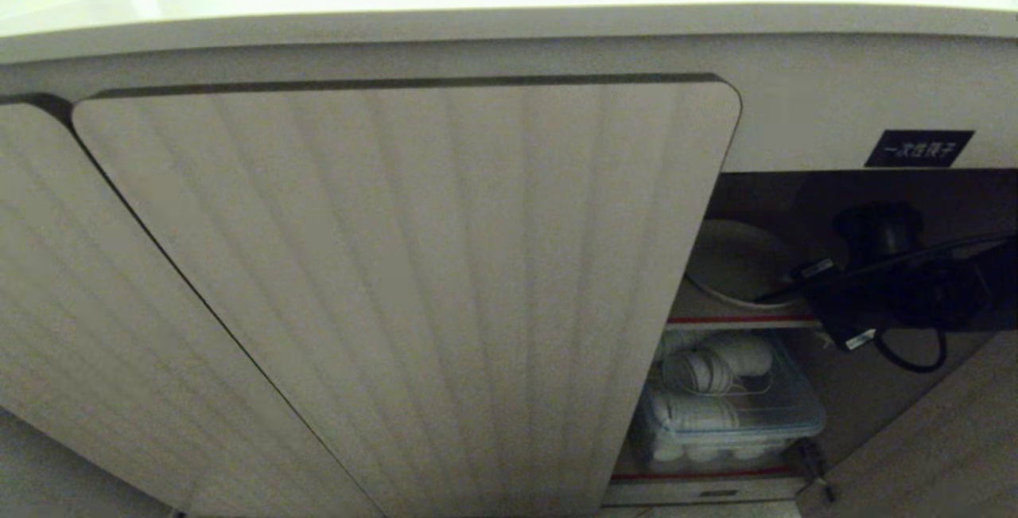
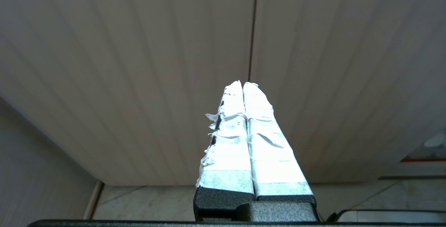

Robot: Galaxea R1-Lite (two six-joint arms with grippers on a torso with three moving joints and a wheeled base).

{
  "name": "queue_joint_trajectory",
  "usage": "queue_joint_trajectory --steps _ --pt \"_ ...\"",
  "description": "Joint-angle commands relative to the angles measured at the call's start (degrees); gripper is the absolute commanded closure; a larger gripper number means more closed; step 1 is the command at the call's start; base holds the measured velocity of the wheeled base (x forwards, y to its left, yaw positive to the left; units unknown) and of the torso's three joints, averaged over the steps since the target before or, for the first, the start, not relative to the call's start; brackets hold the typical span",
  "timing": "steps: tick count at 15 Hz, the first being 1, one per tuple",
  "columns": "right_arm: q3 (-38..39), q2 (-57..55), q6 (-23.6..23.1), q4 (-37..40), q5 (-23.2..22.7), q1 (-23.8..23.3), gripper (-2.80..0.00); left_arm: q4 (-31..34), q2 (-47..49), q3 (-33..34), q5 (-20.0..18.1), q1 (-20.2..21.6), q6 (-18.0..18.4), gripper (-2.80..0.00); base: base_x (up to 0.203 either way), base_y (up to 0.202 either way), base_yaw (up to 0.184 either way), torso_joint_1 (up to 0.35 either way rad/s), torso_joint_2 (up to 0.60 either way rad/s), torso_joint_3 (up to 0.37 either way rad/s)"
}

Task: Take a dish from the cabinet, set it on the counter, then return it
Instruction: Put it back into the cabinet

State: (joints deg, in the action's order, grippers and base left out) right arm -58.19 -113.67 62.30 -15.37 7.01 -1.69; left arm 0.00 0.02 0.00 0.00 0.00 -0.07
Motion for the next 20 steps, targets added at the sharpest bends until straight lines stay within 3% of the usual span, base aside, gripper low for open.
queue_joint_trajectory --steps 1,6,20 --pt "0.0 0.0 0.3 -0.3 0.4 0.0 -2.8 0.0 0.0 0.0 0.0 0.0 0.0 0.0 0.0 0.0 0.0 0.0 0.0 0.0" --pt "0.2 0.1 0.1 -0.3 1.0 0.1 -2.8 0.0 0.0 0.0 0.0 0.0 0.0 0.0 0.0 0.0 0.0 0.0 0.0 0.0" --pt "4.7 0.9 -7.6 -0.2 3.8 1.9 -2.8 0.0 0.0 0.0 0.0 0.0 0.0 0.0 0.0 0.0 0.0 0.0 0.0 0.0"
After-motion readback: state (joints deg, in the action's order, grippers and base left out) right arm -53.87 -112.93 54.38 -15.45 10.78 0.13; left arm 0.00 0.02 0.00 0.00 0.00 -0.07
